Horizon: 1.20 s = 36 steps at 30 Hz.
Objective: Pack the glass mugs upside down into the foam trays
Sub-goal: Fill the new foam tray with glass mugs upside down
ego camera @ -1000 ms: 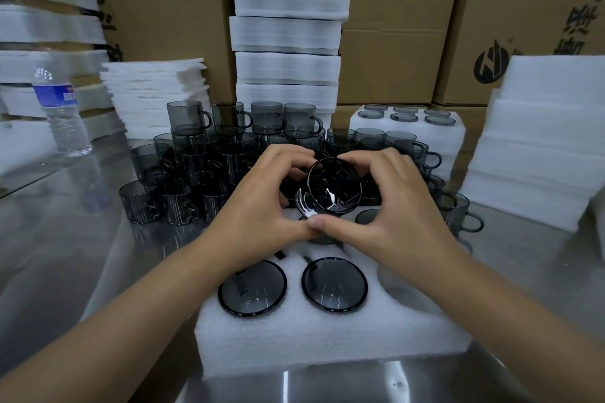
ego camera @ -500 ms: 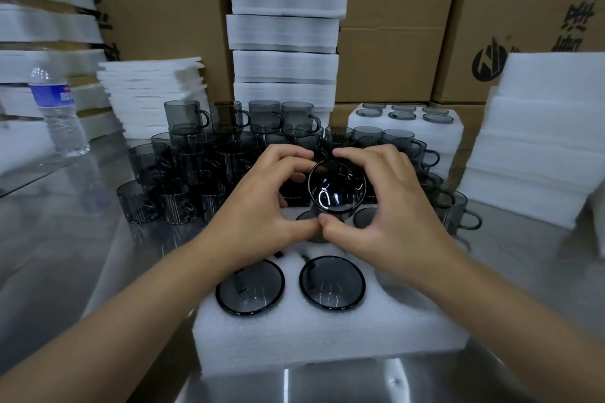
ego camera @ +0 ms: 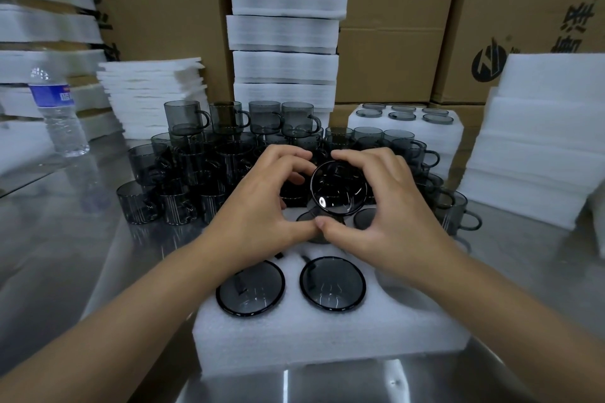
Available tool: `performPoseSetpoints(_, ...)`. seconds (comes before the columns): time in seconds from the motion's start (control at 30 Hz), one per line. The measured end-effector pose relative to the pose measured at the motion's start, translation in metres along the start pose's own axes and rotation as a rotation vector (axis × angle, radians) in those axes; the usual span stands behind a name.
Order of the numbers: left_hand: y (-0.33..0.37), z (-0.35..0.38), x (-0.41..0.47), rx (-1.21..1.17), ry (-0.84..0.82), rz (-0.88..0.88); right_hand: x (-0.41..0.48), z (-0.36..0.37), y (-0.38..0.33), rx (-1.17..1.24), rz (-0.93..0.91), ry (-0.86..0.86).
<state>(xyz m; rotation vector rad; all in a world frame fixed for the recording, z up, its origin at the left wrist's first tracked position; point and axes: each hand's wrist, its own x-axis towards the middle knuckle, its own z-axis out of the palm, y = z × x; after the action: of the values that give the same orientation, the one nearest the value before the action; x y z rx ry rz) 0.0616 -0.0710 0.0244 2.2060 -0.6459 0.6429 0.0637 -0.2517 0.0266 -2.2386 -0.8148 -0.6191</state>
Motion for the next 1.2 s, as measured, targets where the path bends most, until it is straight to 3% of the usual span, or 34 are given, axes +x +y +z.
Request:
performPoseSetpoints(0.27,-0.003,0.002,0.000,0.004,-0.103,-0.092,0.007,-0.012,0.007,0.182,0.153,-0.108)
performPoseSetpoints(0.37,-0.003,0.002,0.000,-0.053,-0.148,-0.148,0.014,-0.030,0.016,0.352,0.236,-0.164)
performPoseSetpoints(0.57,-0.002,0.002,-0.001,-0.024,-0.185,-0.174,0.019,-0.074,0.044,0.692,0.270,-0.605)
performPoseSetpoints(0.73,0.000,0.002,-0.001,0.015,-0.186,-0.171,0.017,-0.089,0.053,0.731,0.191,-0.914)
performPoseSetpoints(1.2,0.000,0.002,-0.002,0.016,-0.165,-0.159,0.016,-0.083,0.053,0.690,0.147,-1.053)
